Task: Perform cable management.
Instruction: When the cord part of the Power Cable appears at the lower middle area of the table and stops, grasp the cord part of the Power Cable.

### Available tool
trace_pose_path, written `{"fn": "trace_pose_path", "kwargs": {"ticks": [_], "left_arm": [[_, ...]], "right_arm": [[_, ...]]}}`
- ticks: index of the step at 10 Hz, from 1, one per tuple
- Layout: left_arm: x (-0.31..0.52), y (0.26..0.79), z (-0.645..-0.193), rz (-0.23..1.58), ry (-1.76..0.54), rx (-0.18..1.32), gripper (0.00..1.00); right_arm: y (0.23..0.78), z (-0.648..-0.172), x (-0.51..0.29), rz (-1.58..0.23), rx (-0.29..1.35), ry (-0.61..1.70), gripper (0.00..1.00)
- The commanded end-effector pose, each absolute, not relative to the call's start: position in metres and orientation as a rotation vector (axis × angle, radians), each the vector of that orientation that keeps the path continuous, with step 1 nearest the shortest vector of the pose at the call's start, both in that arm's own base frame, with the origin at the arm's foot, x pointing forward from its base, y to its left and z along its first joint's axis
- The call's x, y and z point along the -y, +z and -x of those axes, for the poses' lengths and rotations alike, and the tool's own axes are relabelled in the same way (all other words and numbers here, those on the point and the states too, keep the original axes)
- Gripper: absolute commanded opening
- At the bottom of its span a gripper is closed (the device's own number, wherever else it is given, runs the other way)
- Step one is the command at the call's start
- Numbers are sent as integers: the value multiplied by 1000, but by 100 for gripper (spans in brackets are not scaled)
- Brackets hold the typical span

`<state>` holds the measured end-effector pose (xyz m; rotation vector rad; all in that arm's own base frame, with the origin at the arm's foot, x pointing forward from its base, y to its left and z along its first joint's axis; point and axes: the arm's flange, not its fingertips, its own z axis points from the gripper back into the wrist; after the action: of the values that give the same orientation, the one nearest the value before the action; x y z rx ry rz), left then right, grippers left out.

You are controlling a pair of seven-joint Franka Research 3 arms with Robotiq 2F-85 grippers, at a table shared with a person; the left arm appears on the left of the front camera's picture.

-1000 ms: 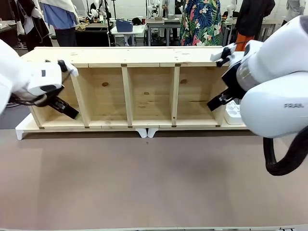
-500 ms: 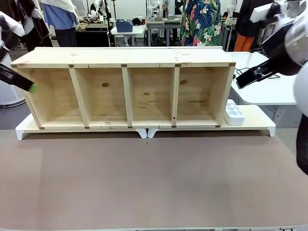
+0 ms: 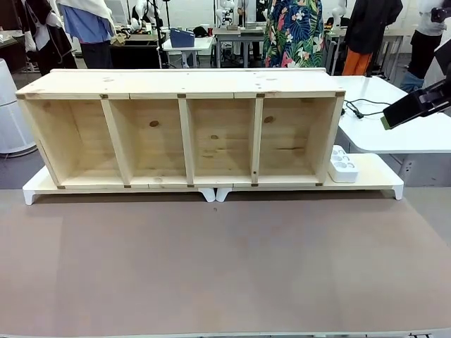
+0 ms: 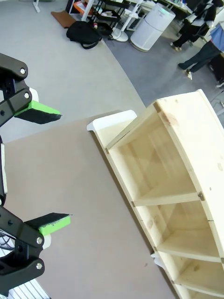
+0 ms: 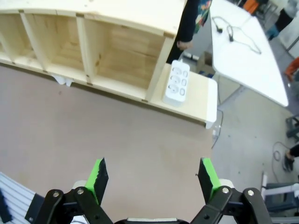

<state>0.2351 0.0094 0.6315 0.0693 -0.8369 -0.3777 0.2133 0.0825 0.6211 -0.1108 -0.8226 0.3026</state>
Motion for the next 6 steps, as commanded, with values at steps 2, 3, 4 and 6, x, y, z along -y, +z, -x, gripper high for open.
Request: {"fn": "trace_pose_path", "kwargs": {"ticks": [2, 3, 4, 6], "left_arm": [[-2, 633, -239, -83, -370, 849, 100], [-2, 633, -239, -83, -370, 849, 100], [-2, 633, -239, -83, -370, 849, 100], [-2, 633, -239, -83, -370, 849, 100]], "right_arm": [[621, -213, -82, 111, 823, 303, 100], [621, -213, -82, 111, 823, 303, 100], [621, -213, -82, 111, 823, 303, 100], [621, -213, -82, 111, 823, 303, 100]]}}
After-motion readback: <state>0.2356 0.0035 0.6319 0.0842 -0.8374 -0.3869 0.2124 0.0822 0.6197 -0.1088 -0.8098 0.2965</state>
